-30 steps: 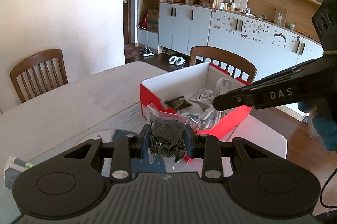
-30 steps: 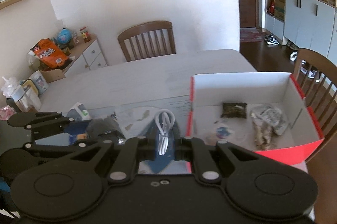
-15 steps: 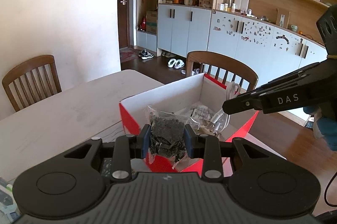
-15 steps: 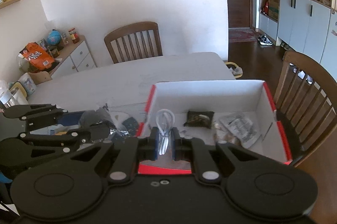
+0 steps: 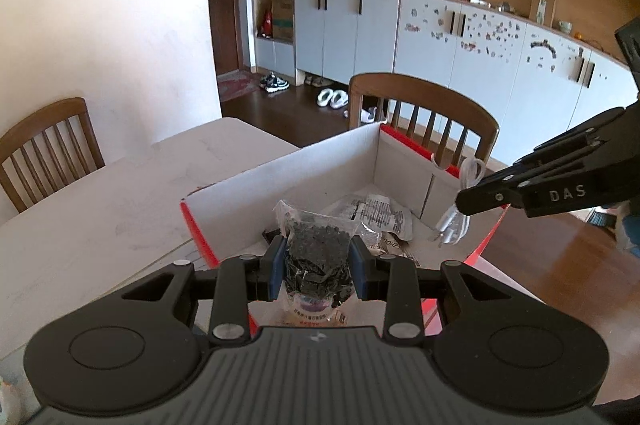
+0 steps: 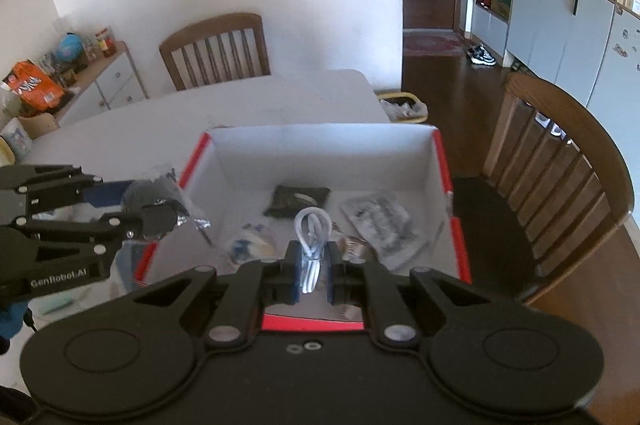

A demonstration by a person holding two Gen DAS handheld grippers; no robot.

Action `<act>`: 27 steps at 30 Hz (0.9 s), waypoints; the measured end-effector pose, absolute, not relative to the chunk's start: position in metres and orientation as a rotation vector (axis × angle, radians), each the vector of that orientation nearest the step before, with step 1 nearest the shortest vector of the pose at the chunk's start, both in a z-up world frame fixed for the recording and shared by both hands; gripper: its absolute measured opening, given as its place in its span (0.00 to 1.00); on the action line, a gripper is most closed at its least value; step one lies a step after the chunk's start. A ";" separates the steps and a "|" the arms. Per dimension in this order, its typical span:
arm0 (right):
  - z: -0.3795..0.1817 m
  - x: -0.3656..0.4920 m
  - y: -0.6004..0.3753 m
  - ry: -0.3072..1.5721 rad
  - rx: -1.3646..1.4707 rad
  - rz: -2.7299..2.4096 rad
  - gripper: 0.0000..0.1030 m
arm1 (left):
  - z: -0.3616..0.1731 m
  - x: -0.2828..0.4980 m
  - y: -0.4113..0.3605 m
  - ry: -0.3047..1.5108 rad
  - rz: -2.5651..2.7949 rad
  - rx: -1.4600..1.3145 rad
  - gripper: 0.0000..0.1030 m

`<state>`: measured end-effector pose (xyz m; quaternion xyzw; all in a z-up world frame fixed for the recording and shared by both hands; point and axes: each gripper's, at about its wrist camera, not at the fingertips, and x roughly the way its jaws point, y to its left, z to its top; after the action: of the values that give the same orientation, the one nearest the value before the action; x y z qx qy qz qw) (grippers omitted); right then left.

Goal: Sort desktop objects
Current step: 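Lower the cable and mesh bag into the shoebox and open both grippers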

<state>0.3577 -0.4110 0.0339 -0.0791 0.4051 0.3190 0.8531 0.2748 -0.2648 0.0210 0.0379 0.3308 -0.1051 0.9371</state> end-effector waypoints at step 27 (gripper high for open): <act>-0.030 0.412 -0.407 1.005 -0.370 0.666 0.10 | -0.040 0.381 -0.293 0.905 -0.328 0.257 0.31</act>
<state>0.4118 -0.4067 -0.0301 -0.1729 0.4698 0.3114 0.8077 0.3815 -0.2925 -0.0397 0.1232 0.4342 -0.1575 0.8784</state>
